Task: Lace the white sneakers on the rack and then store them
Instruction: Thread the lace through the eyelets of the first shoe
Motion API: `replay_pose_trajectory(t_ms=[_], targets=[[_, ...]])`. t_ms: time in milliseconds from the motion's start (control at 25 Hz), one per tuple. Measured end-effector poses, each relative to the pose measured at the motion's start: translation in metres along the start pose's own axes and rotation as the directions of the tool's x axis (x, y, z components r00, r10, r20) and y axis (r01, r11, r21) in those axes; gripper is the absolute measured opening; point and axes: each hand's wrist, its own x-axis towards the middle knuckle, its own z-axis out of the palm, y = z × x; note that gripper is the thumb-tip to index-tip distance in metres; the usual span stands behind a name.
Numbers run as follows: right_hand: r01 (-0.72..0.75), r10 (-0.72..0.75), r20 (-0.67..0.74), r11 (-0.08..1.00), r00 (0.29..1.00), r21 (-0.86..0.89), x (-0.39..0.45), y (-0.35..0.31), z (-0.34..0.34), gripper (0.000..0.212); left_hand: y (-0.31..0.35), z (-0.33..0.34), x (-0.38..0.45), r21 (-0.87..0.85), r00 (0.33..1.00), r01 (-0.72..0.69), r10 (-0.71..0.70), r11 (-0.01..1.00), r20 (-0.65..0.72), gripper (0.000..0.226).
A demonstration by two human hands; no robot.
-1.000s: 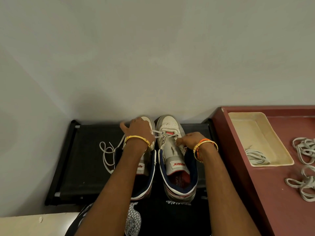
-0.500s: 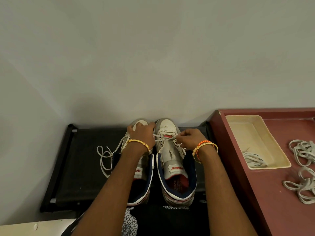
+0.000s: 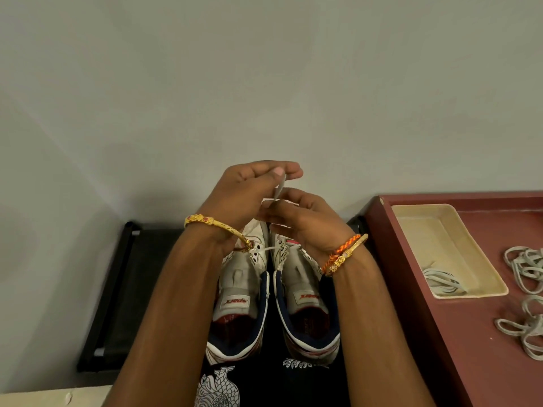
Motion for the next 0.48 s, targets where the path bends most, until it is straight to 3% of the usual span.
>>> replay_pose_trajectory(t_ms=[120,200,360,480], targets=[[0.102,-0.107,-0.037,0.987,0.994,-0.128,-0.007,-0.011,-0.002,0.016,0.001,-0.011,-0.001,-0.008,0.998,-0.029,0.028,1.000,-0.063,0.026],[0.109,-0.116,-0.028,0.976,0.993,-0.188,-0.012,-0.016,-0.010,0.018,-0.008,-0.021,0.003,-0.039,0.975,-0.044,0.035,0.998,-0.221,0.025],[0.067,-0.077,-0.053,0.982,0.996,-0.178,-0.017,-0.015,-0.042,0.015,-0.041,-0.043,0.012,-0.009,0.806,-0.061,0.044,0.998,-0.591,0.025],[-0.038,0.024,-0.137,0.994,0.990,-0.098,-0.014,-0.002,-0.068,0.014,-0.069,-0.058,0.013,0.014,0.669,0.081,-0.044,0.997,-0.742,0.024]])
